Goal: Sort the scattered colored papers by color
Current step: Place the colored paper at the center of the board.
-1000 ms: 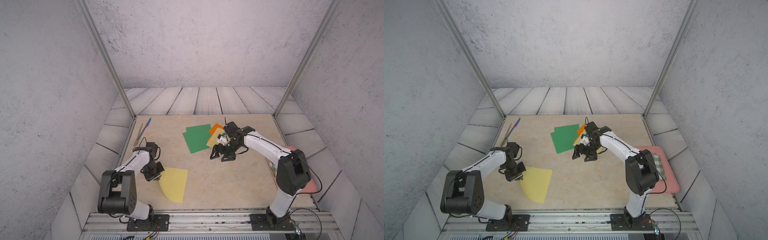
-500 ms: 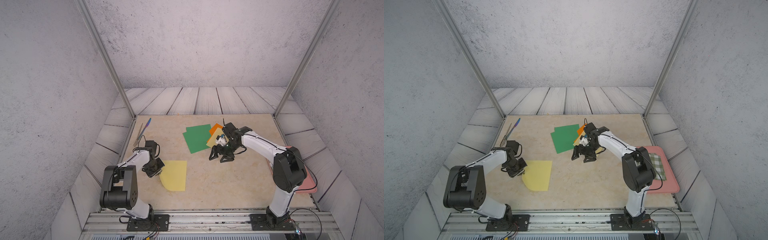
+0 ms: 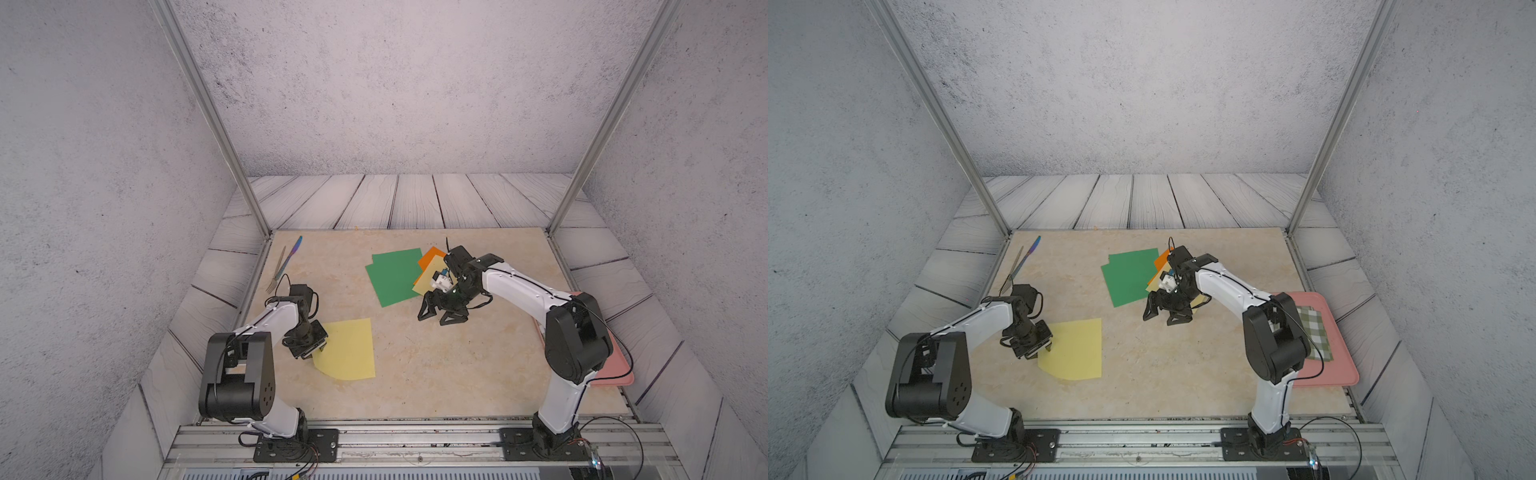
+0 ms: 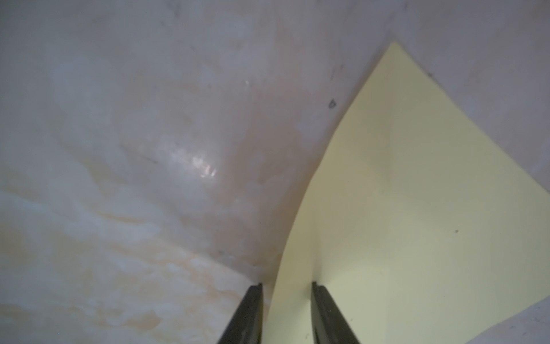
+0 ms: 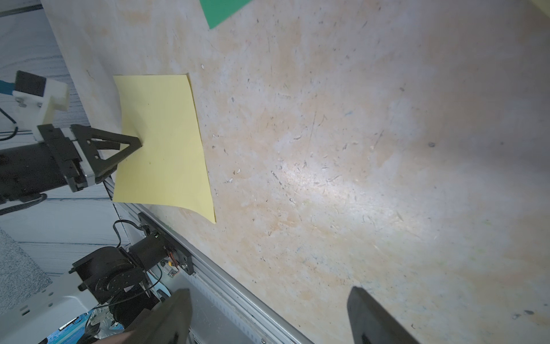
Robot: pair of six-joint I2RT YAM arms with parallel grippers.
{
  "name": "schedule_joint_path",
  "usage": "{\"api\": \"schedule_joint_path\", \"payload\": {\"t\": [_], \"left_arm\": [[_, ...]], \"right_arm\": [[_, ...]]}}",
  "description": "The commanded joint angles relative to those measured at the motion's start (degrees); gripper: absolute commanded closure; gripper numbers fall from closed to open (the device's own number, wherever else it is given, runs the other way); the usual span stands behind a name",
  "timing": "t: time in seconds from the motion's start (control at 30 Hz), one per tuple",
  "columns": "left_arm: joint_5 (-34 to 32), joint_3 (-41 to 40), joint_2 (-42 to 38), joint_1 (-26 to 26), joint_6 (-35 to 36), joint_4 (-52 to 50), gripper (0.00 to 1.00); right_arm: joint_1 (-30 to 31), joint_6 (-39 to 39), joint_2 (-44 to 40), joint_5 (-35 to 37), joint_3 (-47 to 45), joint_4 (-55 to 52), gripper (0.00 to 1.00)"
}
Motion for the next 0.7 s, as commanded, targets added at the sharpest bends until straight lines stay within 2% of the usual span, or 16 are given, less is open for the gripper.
{"api": "schedule_joint_path", "payload": {"t": [0.0, 0.47, 0.67], "left_arm": [[-1.97, -0.19, -1.85, 0.46, 1.00, -2.94, 0.61], [-8.01, 5.97, -7.53, 0.68, 2.67, -11.82, 0.59], [-3.40, 9.38, -8.21, 0.66, 3.30, -11.28, 0.56]], "right_arm": [[-0.19, -1.04, 1.62, -0.69, -1.02, -0.57, 0.14], [-0.16, -1.58, 1.61, -1.57, -0.79, -0.74, 0.14], [-0.38, 2.06, 1.94, -1.52, 0.87, 1.98, 0.14]]}}
